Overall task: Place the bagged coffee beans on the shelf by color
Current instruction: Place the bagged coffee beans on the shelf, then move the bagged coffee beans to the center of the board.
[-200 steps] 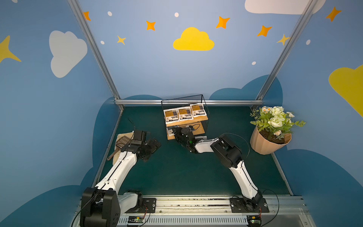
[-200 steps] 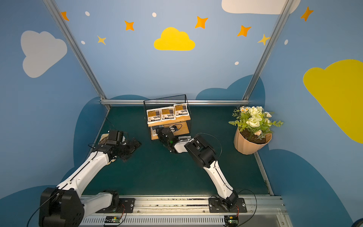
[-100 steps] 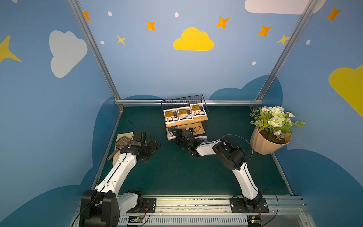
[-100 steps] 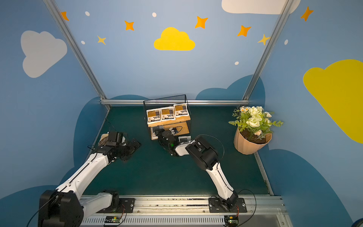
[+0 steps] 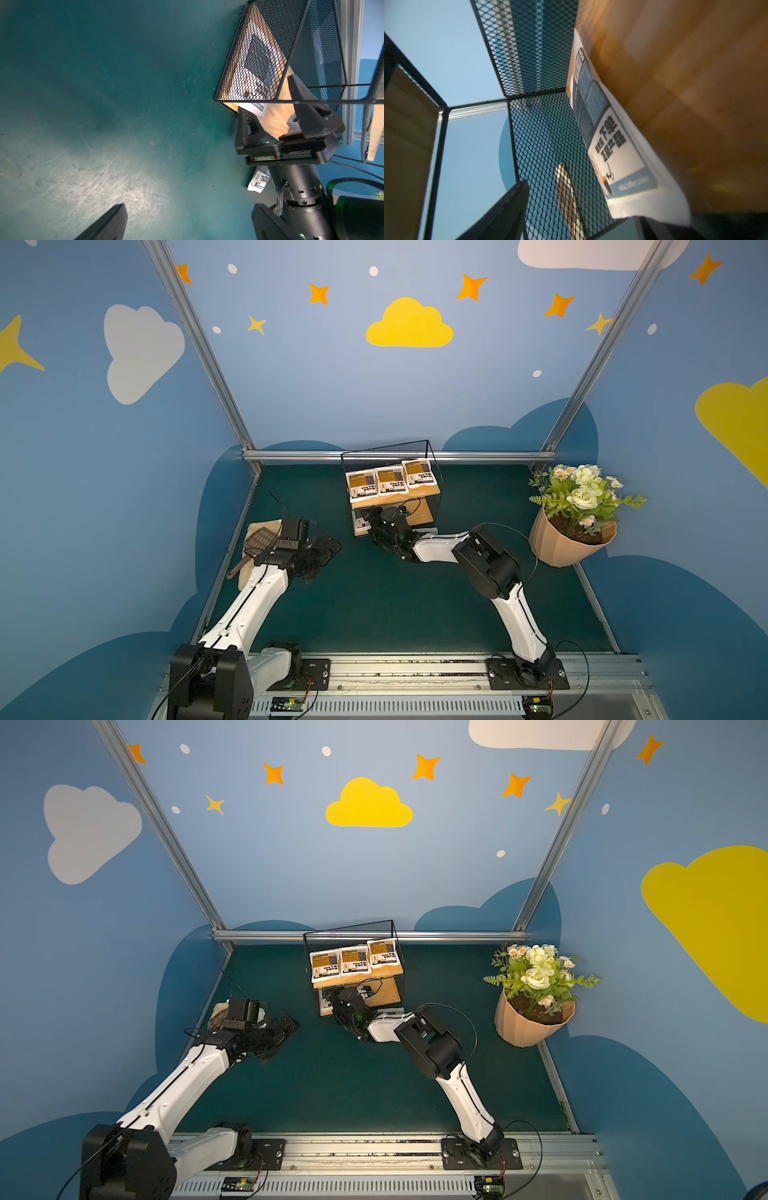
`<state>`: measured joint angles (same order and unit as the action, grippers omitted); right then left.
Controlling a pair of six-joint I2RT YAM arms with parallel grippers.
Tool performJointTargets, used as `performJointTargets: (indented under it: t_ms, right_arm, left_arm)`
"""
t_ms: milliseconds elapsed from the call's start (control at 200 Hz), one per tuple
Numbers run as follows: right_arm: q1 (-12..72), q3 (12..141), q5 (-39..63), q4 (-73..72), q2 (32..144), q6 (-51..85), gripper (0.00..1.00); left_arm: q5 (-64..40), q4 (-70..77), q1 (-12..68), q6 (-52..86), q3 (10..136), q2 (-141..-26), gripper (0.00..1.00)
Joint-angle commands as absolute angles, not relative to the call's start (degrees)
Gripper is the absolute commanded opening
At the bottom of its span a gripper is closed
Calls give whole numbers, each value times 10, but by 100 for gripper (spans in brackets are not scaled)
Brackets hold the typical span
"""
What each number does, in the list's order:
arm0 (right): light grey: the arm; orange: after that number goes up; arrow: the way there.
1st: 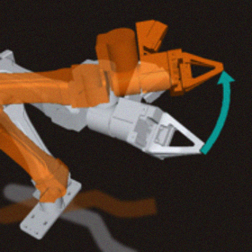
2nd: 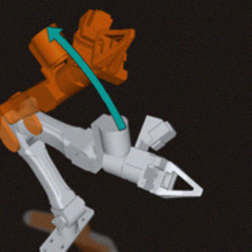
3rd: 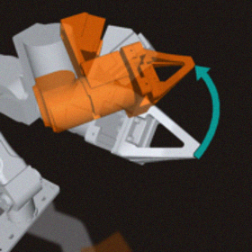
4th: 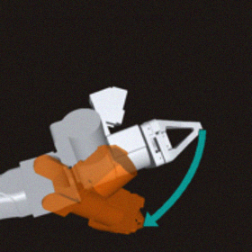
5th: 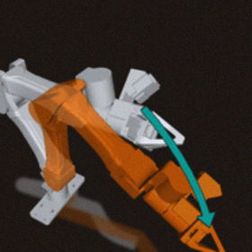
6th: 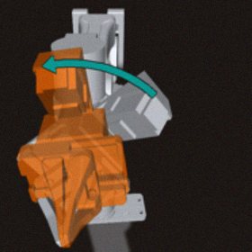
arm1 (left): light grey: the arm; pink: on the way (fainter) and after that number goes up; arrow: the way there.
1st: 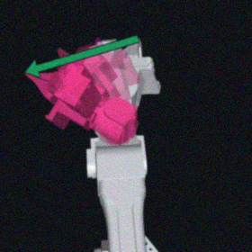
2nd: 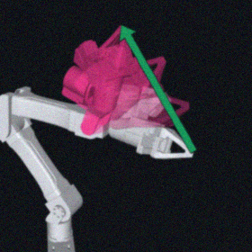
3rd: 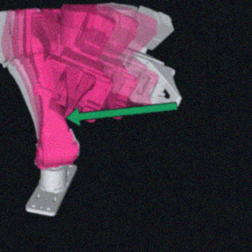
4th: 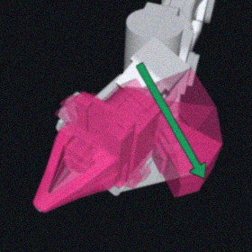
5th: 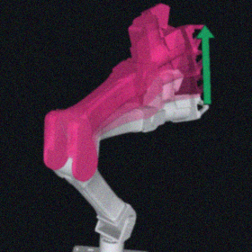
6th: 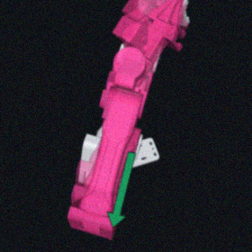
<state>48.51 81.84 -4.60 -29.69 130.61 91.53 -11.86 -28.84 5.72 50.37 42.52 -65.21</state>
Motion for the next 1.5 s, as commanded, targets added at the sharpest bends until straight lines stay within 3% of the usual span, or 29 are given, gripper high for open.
performJointTargets:
  t_ms: [0, 235, 395, 821, 1011, 1241, 1492]
  right_arm:
    - [483, 811, -47, -154, 1302, 910, 82]
    - [487, 828, -45, -59, 1274, 879, 87]
    - [492, 799, -40, -77, 1250, 870, 88]
    - [517, 583, -26, -168, 1056, 743, 88]
    - [498, 463, -41, -175, 930, 718, 90]
    - [375, 388, 54, -134, 820, 631, 93]
    - [228, 389, 204, -127, 869, 520, 93]
  left_arm:
    - [-123, -287, 54, 503, 420, -642, 100]
    - [-127, -285, 55, 504, 417, -640, 100]
    - [-127, -285, 54, 504, 416, -638, 100]
    - [-128, -289, 61, 463, 423, -625, 100]
    - [-102, -291, 105, 422, 428, -620, 100]
    - [-28, -280, 223, 386, 464, -662, 100]
    - [0, -249, 295, 376, 512, -756, 100]
